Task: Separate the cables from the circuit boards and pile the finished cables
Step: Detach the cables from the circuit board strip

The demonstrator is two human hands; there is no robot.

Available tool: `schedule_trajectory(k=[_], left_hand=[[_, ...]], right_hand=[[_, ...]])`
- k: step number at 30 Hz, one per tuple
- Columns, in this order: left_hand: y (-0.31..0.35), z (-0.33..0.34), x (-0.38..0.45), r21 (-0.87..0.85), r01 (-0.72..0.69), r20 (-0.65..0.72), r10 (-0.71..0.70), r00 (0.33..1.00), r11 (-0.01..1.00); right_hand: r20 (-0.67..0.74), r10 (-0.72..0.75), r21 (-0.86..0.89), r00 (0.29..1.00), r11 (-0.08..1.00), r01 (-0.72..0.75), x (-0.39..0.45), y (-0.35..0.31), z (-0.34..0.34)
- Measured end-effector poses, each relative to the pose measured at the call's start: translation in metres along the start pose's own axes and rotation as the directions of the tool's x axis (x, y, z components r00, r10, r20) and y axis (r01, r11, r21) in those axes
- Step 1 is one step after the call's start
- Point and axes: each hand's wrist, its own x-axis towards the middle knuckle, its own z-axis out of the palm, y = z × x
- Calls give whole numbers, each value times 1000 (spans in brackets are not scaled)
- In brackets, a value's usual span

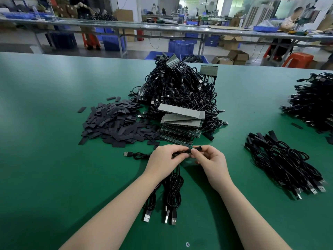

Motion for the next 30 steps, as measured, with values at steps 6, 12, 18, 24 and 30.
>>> schedule_trajectory(k=[6,12,18,24,30], left_hand=[[-1,0,-1,-20,-1,-16,1,1000,1000],[-2,1,0,-2,-3,-3,3,1000,1000],[0,-2,-1,-16,-25,14,25,1000,1000],[-1,-1,-1,-29,-35,28,36,999,999],[-4,2,-2,-62,-41,44,44,998,997]], right_hand=[[-12,-6,-20,1000,1000,5,0,1,2],[13,-1,-36,1000,999,1,1,2,2],[28,-7,-54,1000,999,8,0,1,0],[57,1,-60,998,998,3,0,-1,-1],[16,-15,-51,1000,999,16,0,1,1]])
